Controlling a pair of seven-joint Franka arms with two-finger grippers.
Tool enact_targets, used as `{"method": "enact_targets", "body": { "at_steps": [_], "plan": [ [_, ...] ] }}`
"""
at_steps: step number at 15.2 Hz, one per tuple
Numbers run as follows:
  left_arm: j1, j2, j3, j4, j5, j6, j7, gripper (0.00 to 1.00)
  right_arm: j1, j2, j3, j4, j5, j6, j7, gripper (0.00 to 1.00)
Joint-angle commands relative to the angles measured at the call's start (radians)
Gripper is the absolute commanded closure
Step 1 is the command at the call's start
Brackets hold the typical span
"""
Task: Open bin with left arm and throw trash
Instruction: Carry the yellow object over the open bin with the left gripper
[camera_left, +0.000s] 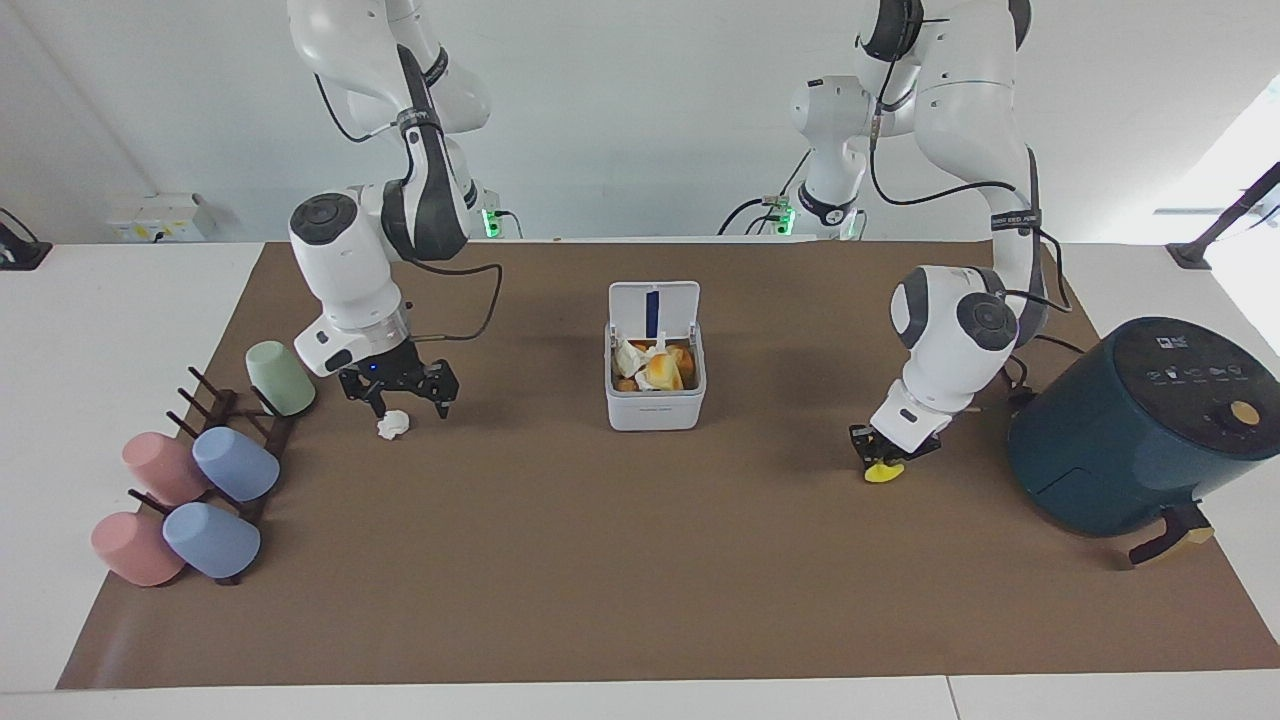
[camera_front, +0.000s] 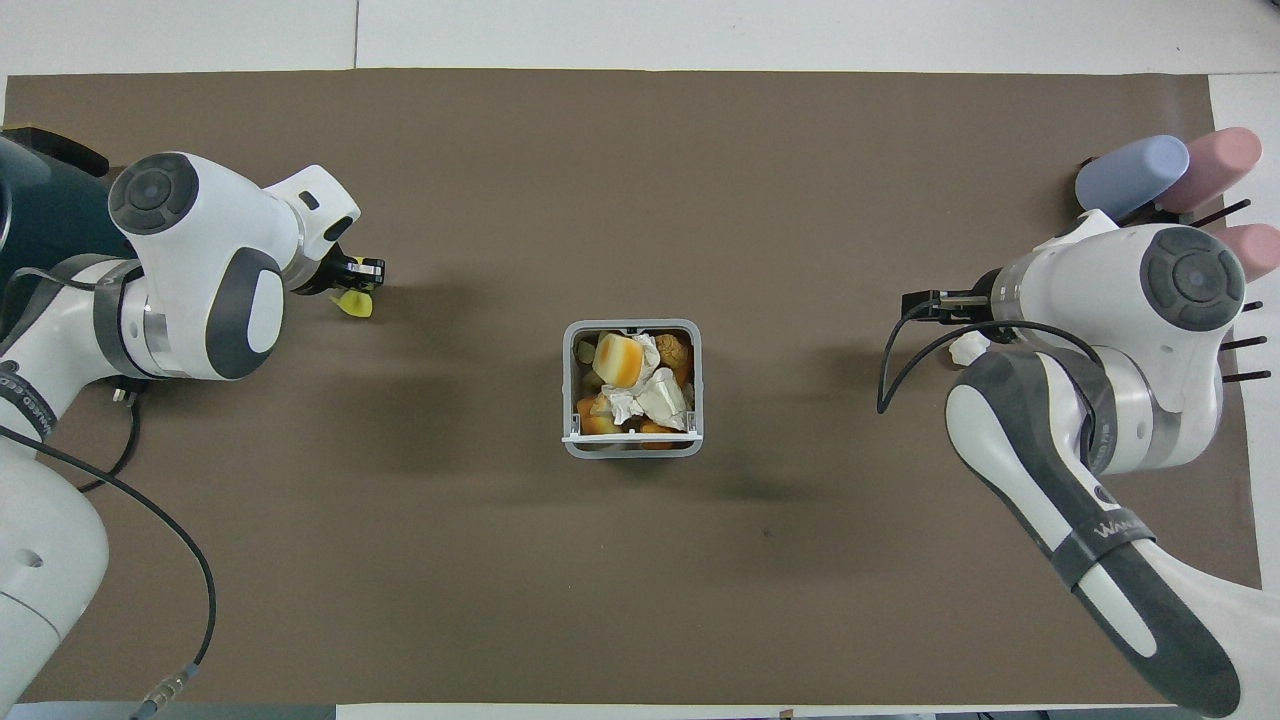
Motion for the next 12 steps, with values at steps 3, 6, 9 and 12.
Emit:
{"method": "enact_targets", "body": {
  "at_steps": [3, 6, 9, 12],
  "plan": [
    [-0.049, -0.01, -0.014, 0.197, -0.033, -0.259, -0.102, 1.0, -0.045, 0.092, 0.013, -0.026, -0.02, 0.113, -0.05, 0.0],
    [-0.144, -0.021, -0.018, 0.306, -0.12, -0.39, -0.249, 1.0, -0.061, 0.089, 0.013, -0.051, -0.022, 0.107, -0.099, 0.0],
    [-0.244, -0.05, -0.055, 0.317, -0.153, -0.394, -0.435, 1.0, -0.062, 0.081, 0.012, -0.066, -0.022, 0.08, -0.146, 0.0],
    [-0.357, -0.065, -0.063, 0.315, -0.157, -0.376, -0.533, 1.0, -0.062, 0.064, 0.012, -0.068, -0.072, 0.032, -0.188, 0.0]
  ]
}}
